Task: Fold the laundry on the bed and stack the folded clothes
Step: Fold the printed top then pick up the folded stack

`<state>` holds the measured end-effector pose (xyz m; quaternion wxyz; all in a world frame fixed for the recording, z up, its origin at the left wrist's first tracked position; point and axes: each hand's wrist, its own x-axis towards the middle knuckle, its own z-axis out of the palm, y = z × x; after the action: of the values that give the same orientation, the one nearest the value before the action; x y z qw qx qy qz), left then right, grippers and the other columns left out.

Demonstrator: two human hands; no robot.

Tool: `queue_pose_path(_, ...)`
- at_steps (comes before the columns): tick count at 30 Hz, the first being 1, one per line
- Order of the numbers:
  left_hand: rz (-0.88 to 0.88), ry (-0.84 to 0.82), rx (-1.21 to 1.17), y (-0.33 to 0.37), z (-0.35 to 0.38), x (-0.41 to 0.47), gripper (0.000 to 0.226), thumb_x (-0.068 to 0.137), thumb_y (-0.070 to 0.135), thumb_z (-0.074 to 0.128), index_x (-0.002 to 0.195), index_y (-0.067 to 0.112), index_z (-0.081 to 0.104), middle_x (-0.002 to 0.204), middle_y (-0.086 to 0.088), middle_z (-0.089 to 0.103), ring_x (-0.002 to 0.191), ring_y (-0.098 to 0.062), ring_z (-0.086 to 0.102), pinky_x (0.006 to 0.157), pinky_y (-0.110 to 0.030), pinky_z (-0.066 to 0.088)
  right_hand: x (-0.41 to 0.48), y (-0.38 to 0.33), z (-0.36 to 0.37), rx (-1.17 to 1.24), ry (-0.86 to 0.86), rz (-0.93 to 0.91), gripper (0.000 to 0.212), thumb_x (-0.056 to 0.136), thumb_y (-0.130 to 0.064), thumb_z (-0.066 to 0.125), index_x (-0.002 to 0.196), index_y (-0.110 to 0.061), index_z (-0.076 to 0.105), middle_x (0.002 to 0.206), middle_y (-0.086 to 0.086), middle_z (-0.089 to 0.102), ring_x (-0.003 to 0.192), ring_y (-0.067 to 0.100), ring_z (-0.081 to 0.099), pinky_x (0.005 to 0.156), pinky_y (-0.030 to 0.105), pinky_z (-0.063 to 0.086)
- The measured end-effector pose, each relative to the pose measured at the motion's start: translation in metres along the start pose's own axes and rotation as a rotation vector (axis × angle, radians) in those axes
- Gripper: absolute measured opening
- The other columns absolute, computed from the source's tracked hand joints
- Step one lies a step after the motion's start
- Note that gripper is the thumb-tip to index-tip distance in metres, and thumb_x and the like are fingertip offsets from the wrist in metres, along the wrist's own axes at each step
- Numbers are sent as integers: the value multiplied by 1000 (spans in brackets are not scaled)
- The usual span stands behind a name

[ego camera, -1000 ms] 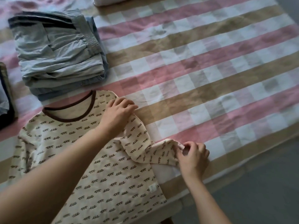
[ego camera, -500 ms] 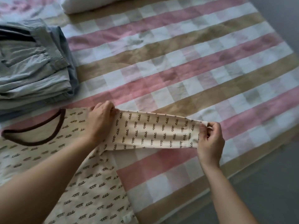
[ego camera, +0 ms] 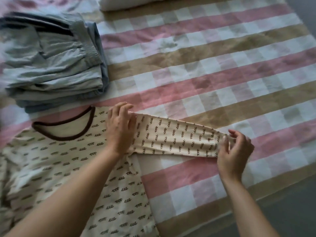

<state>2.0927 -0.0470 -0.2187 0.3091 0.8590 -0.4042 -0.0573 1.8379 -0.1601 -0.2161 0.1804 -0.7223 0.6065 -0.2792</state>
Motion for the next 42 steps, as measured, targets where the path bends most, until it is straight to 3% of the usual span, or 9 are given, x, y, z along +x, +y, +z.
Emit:
queue_pose_path(5,-117,58,-167,-59,-80,-49,15,85,-5,55,98,0,61,94,-5,57,89,-21,56,80,-28,45,-64,-92,19,105,-435,-314,13,87,-6,54,92,-8,66,87,4,66,83,21,57,71,19,35)
queue_pose_path(9,-273,120,-106,-125,-145,-94,15,84,-8,55,96,-2,63,91,-12,61,80,-19,57,73,-9,45,-114,-150,50,93,-723,-352,15,92,-13,52,100,-15,64,92,-3,65,87,12,56,74,26,47)
queue_pose_path(12,-423,187,-63,-177,-194,-136,14,84,-7,55,94,-1,64,89,-7,58,76,-18,54,68,-6,43,-150,-192,73,55,-816,-430,17,93,-18,50,105,-17,63,97,-5,64,90,10,56,78,29,49)
queue_pose_path(17,-732,141,-77,-245,-242,-214,14,87,-2,55,99,1,63,96,-10,55,80,-20,53,74,-30,40,-210,-251,100,9,-911,-560,17,93,-18,50,105,-18,63,94,-4,65,87,11,59,75,29,52)
queue_pose_path(24,-825,19,-166,-266,-253,-283,6,86,15,62,93,13,62,90,0,63,85,-16,57,71,-27,42,-296,-323,141,-34,-1012,-839,16,93,-23,49,99,-20,63,98,-4,64,92,14,54,68,26,43)
queue_pose_path(27,-835,-142,-61,-267,-250,-289,22,82,33,66,79,19,50,86,4,49,82,-16,49,65,-29,37,-323,-342,162,-154,-997,-1029,23,93,-23,49,113,-23,62,114,-1,58,110,20,45,77,30,41)
queue_pose_path(30,-805,-142,-103,-268,-251,-291,26,79,27,70,75,19,46,86,2,42,85,-16,44,69,-28,34,-340,-355,178,-288,-1026,-1240,36,89,-18,52,122,-31,56,123,2,50,116,24,38,91,37,34)
queue_pose_path(36,-831,-58,-355,-279,-271,-297,27,87,17,61,72,25,41,67,6,53,67,-13,50,61,-25,35,-351,-370,201,-394,-1062,-1300,16,83,-33,60,98,-30,59,115,0,45,114,23,31,91,36,17)
queue_pose_path(42,-827,10,-487,-309,-319,-284,13,83,9,65,84,20,58,80,0,64,75,-14,60,73,-28,47,-347,-386,211,-332,-1050,-1248,12,88,-33,51,93,-25,59,108,-1,56,109,21,36,93,37,9)
